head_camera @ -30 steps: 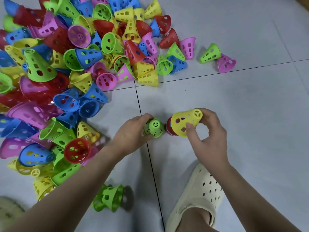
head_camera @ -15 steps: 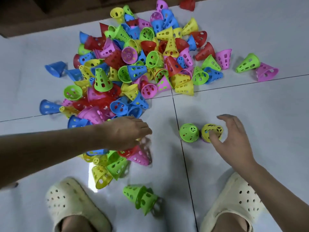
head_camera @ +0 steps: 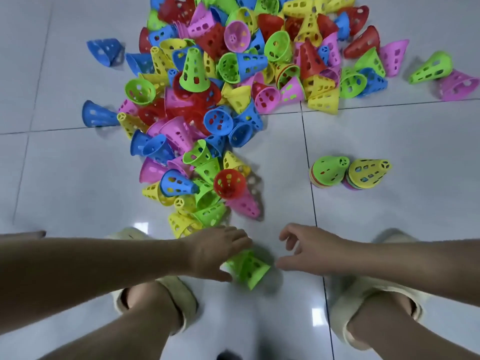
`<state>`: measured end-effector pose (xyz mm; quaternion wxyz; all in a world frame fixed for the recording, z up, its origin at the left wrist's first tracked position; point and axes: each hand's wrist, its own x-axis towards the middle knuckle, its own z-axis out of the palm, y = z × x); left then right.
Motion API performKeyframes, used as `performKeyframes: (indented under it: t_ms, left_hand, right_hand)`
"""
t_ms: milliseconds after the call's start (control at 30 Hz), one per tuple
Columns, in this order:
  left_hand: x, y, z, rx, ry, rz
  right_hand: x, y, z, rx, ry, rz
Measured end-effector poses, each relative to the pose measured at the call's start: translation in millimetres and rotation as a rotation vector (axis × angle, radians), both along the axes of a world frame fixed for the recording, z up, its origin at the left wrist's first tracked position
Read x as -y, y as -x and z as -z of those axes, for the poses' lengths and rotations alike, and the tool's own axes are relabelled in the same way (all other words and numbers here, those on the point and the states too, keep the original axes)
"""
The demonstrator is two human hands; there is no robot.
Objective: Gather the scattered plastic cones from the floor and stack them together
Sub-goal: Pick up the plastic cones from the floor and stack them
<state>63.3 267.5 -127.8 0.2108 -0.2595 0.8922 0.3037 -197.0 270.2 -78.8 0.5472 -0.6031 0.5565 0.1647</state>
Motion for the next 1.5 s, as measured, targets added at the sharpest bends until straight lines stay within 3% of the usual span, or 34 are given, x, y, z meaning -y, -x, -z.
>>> performKeyframes:
  t_ms: [167, 300, 467, 600, 700, 967, 1100, 1300, 1400, 1500]
  left_hand:
    - [-29, 1, 47, -0.001, 0.071, 0.037]
    - [-21, -4, 46, 0.018, 0.039, -0.155]
    - [-14, 6, 37, 0.059, -0.127, -0.448]
    - [0, 14, 27, 0.008, -0.112, -0.455]
    - [19, 15, 6, -0.018, -0.019, -0.447]
    - [72, 35, -40, -0.270, -0.014, -0.553]
    - [103, 71, -53, -0.330, 0.031, -0.521]
    - [133, 136, -58, -0.493, 0.170, -0.491]
    - [142, 165, -59, -0.410, 0.301, -0.436]
    - [152, 180, -51, -0.348, 0.309, -0.422]
  right_hand:
    - [-29, -34, 43, 0.044, -0.024, 0.107]
    - [-42, -43, 64, 0.057, -0.085, 0.043]
    - [-36, -48, 75, 0.112, -0.124, 0.222]
    - [-22, -43, 77, 0.125, -0.069, 0.201]
    - [-3, -25, 69, 0.148, -0.001, 0.252]
    - [43, 49, -16, 0.418, 0.332, 0.814]
    - [48, 99, -34, 0.311, 0.669, 0.987]
    - [49, 141, -27, 0.150, 0.913, 0.954]
    - [52, 151, -14, 0.141, 0.922, 0.953]
    - [58, 156, -3, 0.139, 0.914, 0.973]
